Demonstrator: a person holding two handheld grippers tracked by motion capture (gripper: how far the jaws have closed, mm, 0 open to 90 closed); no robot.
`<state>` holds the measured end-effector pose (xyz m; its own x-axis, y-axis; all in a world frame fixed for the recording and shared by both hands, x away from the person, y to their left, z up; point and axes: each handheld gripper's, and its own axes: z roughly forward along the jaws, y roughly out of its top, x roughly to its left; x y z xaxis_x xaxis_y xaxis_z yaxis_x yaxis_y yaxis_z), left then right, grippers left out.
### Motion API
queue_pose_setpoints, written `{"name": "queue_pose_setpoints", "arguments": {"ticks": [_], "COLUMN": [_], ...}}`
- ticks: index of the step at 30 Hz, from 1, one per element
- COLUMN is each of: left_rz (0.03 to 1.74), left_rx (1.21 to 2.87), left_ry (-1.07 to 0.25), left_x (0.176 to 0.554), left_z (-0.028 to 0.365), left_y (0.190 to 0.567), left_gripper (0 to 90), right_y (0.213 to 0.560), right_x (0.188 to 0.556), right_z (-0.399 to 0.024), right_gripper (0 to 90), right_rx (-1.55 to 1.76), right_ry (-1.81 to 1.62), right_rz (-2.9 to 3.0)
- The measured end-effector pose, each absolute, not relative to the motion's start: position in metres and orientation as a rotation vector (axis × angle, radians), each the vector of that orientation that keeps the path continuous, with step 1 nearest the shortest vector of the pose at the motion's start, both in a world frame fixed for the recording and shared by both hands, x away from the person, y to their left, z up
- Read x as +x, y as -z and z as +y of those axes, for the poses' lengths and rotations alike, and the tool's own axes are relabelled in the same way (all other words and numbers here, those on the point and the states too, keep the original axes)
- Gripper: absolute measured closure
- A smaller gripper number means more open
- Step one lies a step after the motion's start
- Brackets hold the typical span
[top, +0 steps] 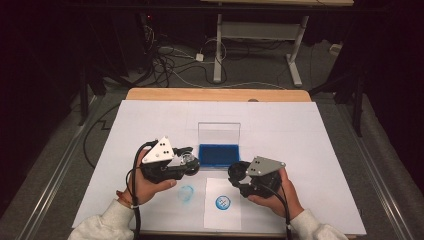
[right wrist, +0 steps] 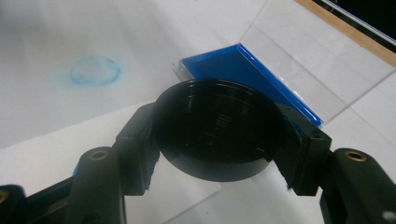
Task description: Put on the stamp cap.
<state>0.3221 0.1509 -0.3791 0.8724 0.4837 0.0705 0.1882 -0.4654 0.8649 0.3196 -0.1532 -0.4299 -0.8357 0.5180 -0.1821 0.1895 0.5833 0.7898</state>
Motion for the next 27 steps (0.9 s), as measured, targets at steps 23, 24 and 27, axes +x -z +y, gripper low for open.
{"name": "queue_pose_setpoints", "arguments": {"ticks": [23, 24, 27], "left_rz": [0.452, 0.45, 0.445], "left_rx": [2.033, 2.032, 2.03], "left_ry": [-0.369, -0.372, -0.366], "left_x": [0.326, 0.326, 0.327], "left_z": [0.14, 0.139, 0.137], "left_y": [0.372, 0.372, 0.371], "left_gripper": [54.4, 54.4, 54.4], "right_y": [0.436, 0.436, 0.437], "right_x": [0.325, 0.325, 0.325], "right_z": [-0.129, -0.128, -0.123], "right_gripper": [38.5, 38.5, 38.5], "right_rx": [0.534, 0.529, 0.526], "right_ry": [-1.148, -1.149, -1.162], "right_rz": [2.458, 2.463, 2.469]}}
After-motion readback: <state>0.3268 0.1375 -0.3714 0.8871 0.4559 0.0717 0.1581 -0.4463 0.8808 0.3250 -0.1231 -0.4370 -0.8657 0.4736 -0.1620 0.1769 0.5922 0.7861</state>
